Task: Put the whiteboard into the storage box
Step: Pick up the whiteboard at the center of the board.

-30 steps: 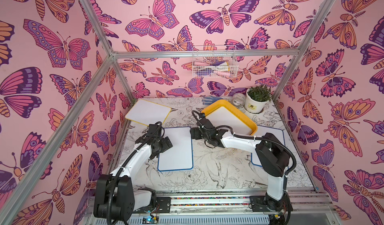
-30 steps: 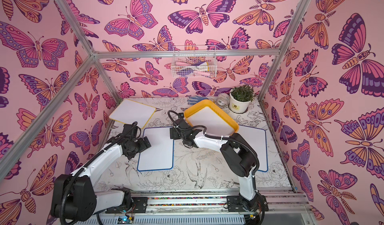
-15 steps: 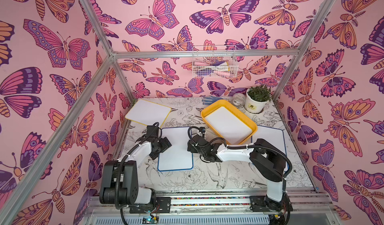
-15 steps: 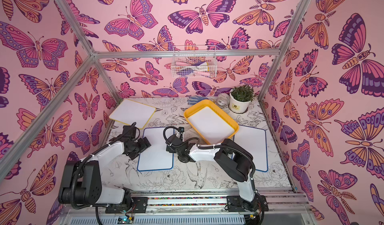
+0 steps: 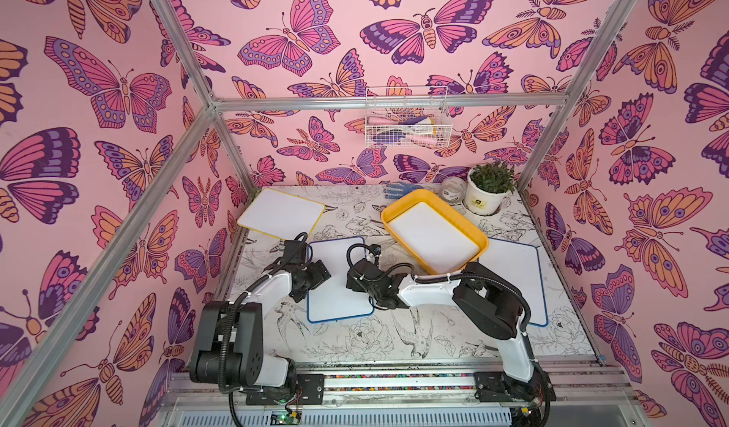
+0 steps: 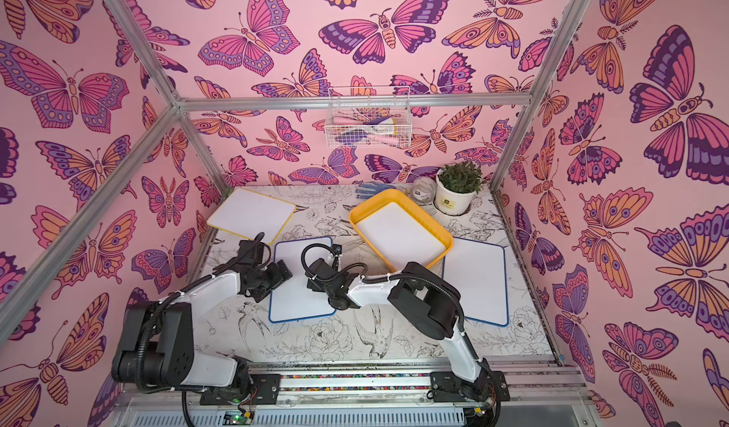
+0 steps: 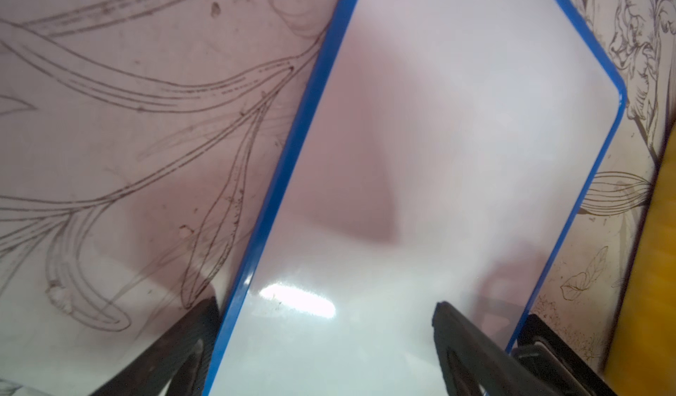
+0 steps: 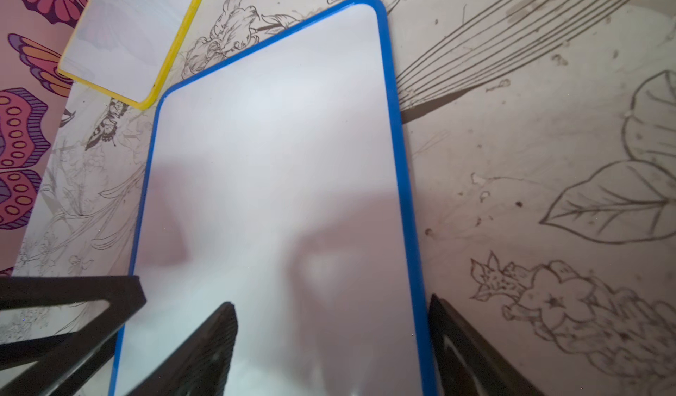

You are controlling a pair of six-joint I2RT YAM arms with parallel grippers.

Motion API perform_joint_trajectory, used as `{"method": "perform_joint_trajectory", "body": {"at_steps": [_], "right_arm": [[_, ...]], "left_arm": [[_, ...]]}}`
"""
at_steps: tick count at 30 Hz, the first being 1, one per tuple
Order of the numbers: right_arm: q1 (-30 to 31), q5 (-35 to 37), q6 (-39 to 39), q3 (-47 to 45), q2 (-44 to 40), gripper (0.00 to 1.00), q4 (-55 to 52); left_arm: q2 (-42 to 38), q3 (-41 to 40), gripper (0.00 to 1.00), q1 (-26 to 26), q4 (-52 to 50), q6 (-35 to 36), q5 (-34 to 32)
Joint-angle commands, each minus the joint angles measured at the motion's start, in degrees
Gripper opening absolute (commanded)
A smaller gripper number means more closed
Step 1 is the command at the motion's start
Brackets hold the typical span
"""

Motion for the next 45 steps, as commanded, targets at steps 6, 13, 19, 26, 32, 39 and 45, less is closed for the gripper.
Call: {"method": "perform_joint_trajectory", "body": {"at_steps": [6,13,19,26,32,39,45], "right_arm": [[-0.90,-1.87,-4.23,1.50,1.59,0.84,-2.94],[-1.16,-0.69,-10.18,0.30,0.44,0.84,-2.57],[-1.21,4.11,-16.43,-0.81,-1.58,0.85,-1.57],[-1.60,9.74,-18.57,-4.30,-2.77,0.86,4.45],[-1.74,10.55,-18.09,-3.69,0.20,0.86,7.82],[-1.65,7.11,-15.29,-2.83,4.07,0.86,9.74],[-1.35,-0.14,-10.77,-2.57,5.63,0.86,9.47]], "left_arm": [[-0.60,-3.65,0.93,-4.89,-0.50,-3.06,3.51],[-3.13,-6.34,0.93,-6.43,-0.76,-2.89,3.30],[-3.78,-4.96,0.93,-6.38,-3.30,-1.66,-1.06],[0.44,-0.11,0.94,-5.03,-4.72,-0.23,-2.64],[5.97,3.20,0.93,-4.58,-4.81,0.12,-3.08],[10.12,4.68,0.92,-4.74,-4.51,0.11,-3.70],[12.12,3.95,0.92,-6.03,-2.07,-0.10,-2.82]]}}
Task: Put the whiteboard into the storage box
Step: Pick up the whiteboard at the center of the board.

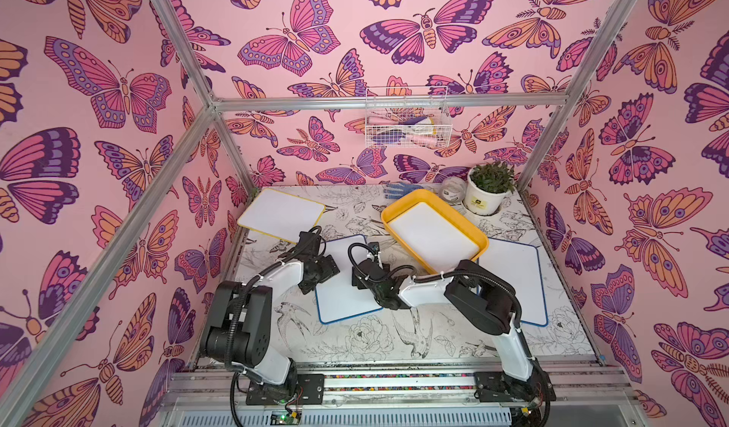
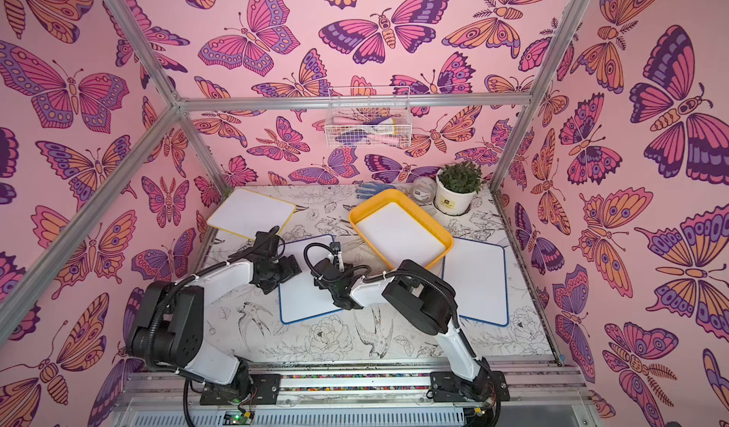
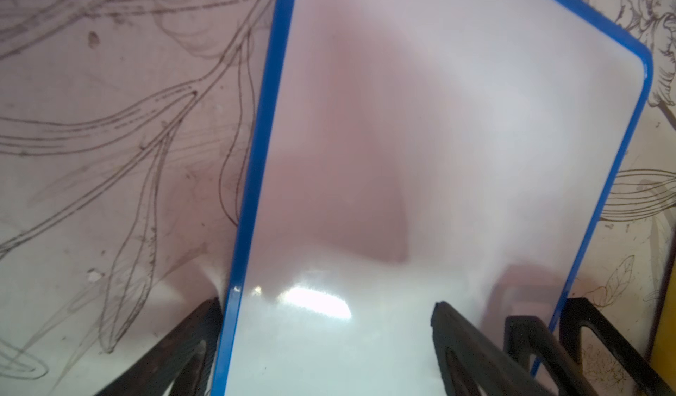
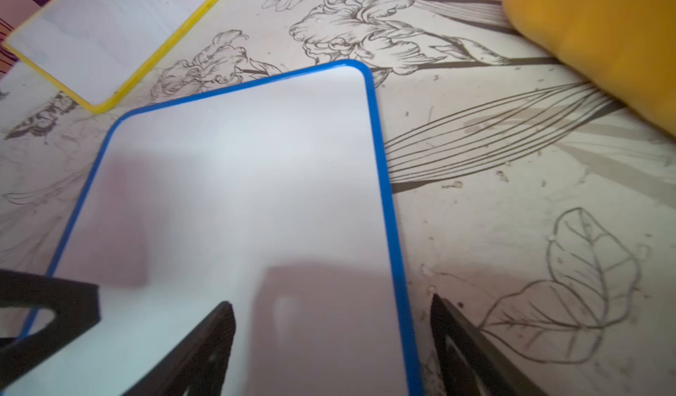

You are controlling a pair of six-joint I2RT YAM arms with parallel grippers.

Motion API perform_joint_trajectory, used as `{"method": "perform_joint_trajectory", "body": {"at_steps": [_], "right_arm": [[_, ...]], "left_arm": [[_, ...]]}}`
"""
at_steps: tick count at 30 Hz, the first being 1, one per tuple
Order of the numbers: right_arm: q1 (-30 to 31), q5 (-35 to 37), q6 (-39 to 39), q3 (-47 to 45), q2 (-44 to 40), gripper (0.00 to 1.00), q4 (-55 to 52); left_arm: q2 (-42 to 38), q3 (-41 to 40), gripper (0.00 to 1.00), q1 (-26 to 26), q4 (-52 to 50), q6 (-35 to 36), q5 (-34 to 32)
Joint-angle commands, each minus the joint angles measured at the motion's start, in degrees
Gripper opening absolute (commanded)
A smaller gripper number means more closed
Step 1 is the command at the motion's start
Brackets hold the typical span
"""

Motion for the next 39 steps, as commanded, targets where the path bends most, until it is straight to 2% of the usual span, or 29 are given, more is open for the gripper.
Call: {"method": "perform_joint_trajectory", "body": {"at_steps": [1,10,18,24,33,39], "right_arm": [[0.31,-6.95,4.62,0.42,2.51,0.86,-2.38],[0.06,-20.11,11.76,4.31,-0.25,0.85,-13.68],[-2.43,-30.46,20.80,4.34,-4.57,0.84,-18.20],[-5.24,-35.69,30.97,0.08,-8.28,0.84,-12.88],[-7.49,-39.13,44.64,-4.11,-10.70,0.83,-2.93],[-7.59,-37.94,48.00,-5.83,-10.66,0.82,4.33]], "left_arm": [[4.93,-3.23,0.92,-1.02,-0.13,0.54,1.49],[6.59,-4.93,0.91,-2.83,5.54,0.97,4.61],[6.25,-7.34,0.90,-3.85,9.16,2.34,6.96],[5.41,-9.06,0.90,-4.30,12.37,3.70,9.20],[5.69,-10.39,0.90,-4.41,15.83,3.94,11.72],[4.50,-11.50,0.90,-4.39,16.15,3.97,11.96]]}}
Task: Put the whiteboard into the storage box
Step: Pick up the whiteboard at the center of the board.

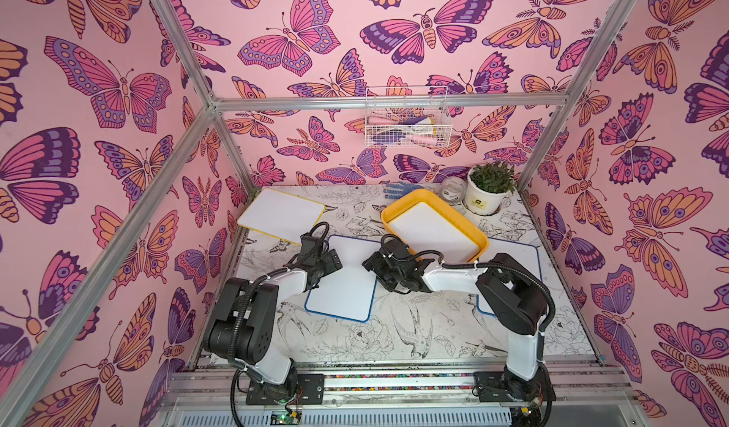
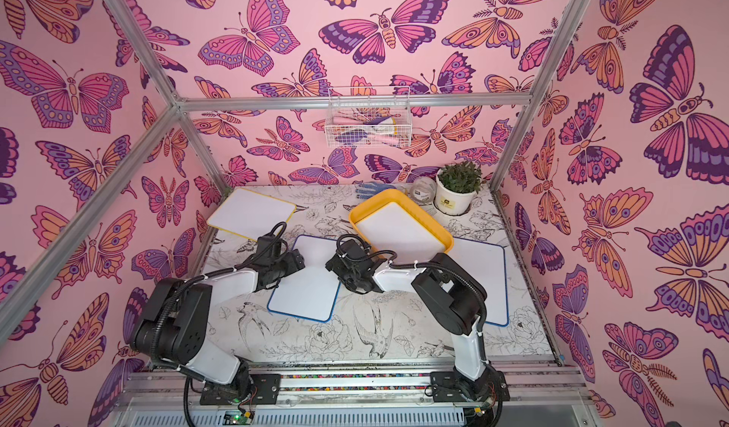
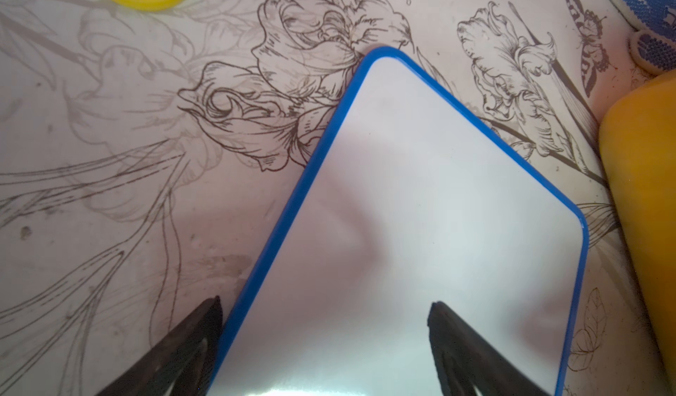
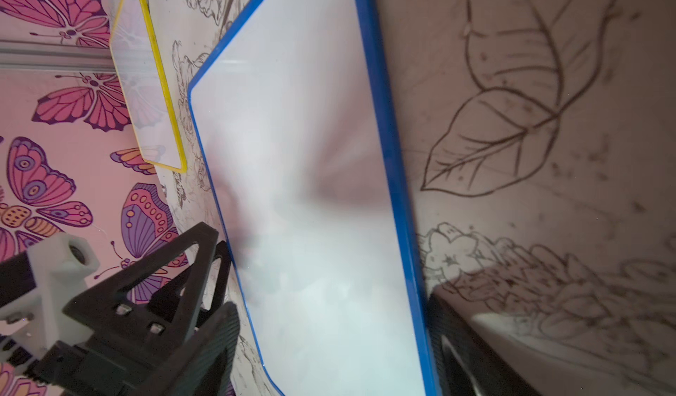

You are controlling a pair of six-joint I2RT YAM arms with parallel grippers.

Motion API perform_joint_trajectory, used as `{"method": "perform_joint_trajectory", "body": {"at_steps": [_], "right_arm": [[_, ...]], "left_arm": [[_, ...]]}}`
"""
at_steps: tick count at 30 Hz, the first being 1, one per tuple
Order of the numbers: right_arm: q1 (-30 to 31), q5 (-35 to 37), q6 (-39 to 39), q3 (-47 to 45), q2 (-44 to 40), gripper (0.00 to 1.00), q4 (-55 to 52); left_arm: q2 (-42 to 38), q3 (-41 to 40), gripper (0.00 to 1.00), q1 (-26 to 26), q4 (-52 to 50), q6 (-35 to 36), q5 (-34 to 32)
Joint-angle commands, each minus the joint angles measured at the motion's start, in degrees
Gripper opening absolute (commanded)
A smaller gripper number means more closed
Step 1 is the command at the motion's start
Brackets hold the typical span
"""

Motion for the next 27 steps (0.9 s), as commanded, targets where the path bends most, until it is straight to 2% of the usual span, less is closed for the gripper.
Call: {"method": "perform_joint_trajectory", "body": {"at_steps": [1,6,12,20,27], "right_arm": [[2.03,-6.36,6.21,-0.12,0.02,0.82,13.27],[2.45,-3.63,5.94,-3.29,-0.19,0.82,22.74],[3.91,1.60,0.76,-6.17,-0.18,0.82,30.44],[4.31,5.74,-0.93,-8.71,0.76,0.79,36.83],[4.40,6.52,-2.98,-8.73,-0.27,0.75,38.92]], "left_arm": [[3.19,-4.23,0.89,-2.49,-8.18,-2.65,15.70],[2.45,-5.08,0.89,-2.60,-8.16,-3.27,15.62],[2.15,-5.62,0.89,-2.59,-8.06,-4.47,16.40],[1.45,-6.06,0.89,-2.62,-9.18,-5.00,15.47],[0.08,-5.97,0.89,-2.21,-10.89,-6.03,13.90]]}}
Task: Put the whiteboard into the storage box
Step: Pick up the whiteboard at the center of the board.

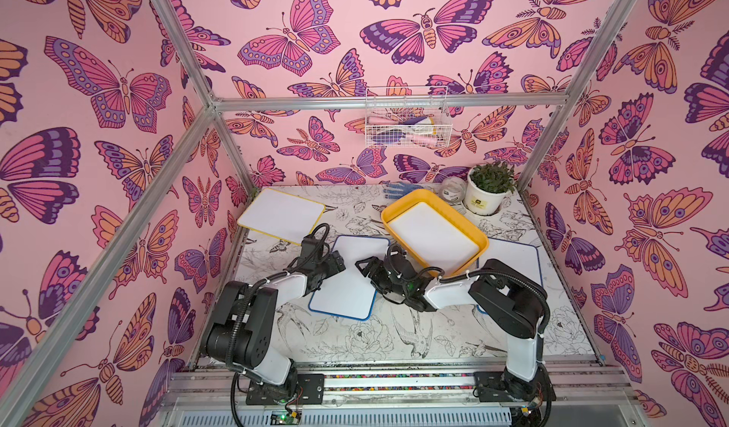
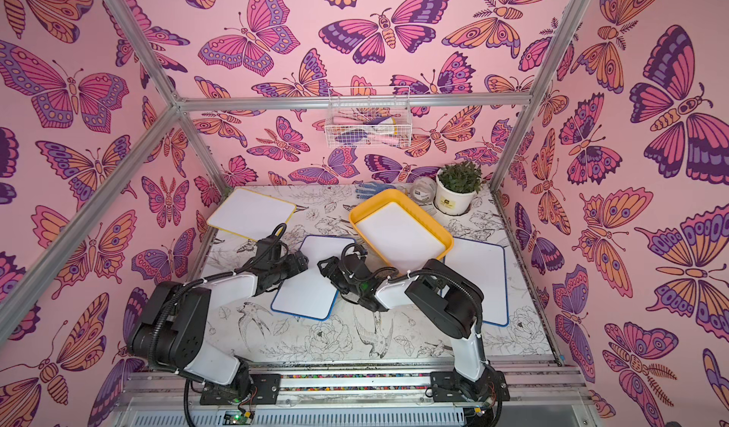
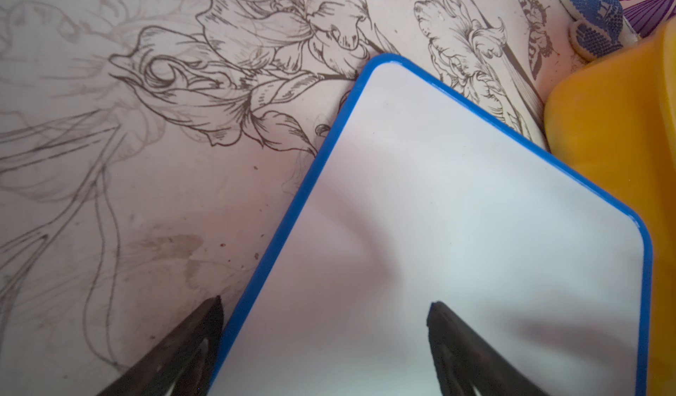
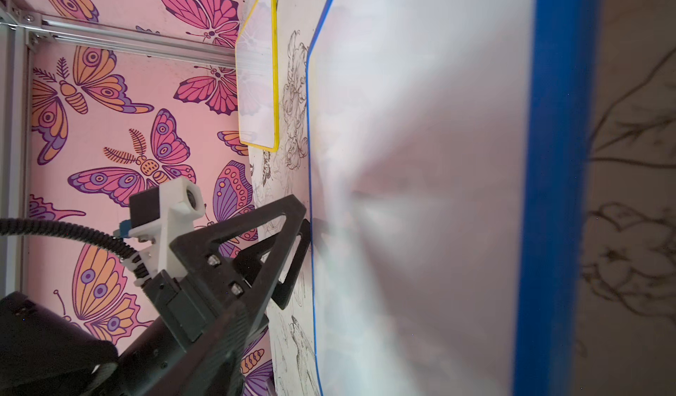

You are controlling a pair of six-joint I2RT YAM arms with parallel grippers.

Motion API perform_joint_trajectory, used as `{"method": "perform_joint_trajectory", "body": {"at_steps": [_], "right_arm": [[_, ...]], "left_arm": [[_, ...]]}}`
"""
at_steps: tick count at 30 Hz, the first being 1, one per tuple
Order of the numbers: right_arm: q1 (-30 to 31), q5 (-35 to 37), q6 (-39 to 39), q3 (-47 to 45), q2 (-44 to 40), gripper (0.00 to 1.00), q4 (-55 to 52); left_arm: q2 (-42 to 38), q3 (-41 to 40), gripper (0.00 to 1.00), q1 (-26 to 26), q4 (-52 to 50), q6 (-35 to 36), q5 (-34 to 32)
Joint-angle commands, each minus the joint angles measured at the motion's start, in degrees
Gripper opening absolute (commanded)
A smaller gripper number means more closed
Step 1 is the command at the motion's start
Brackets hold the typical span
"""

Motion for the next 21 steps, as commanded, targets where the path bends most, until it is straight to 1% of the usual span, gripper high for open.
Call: {"method": "perform_joint_trajectory", "body": {"at_steps": [1,5,8,11,13,21], "right_arm": [[0.46,2.42,-0.97,1.66,-0.60,0.73,10.07],[0.46,2.91,-0.84,0.79,-1.39,0.65,11.11],[0.55,3.13,-0.48,-0.15,-1.76,0.55,12.50],[0.73,3.74,-0.51,-1.10,-2.19,0.51,13.50],[0.82,4.12,-0.66,-1.45,-2.46,0.45,13.66],[1.24,4.63,-1.43,-1.60,-3.43,0.30,13.47]], "left_arm": [[1.44,-3.77,0.89,-1.50,-13.60,-4.83,9.27],[0.43,-3.83,0.89,-0.88,-13.88,-5.80,9.17],[-0.26,-3.70,0.89,-0.59,-14.34,-6.35,9.06],[-1.46,-3.61,0.89,-0.39,-14.81,-6.66,8.64],[-1.93,-3.66,0.89,-0.36,-14.82,-6.78,8.67],[-3.06,-3.61,0.89,-0.29,-14.95,-7.84,8.95]]}}
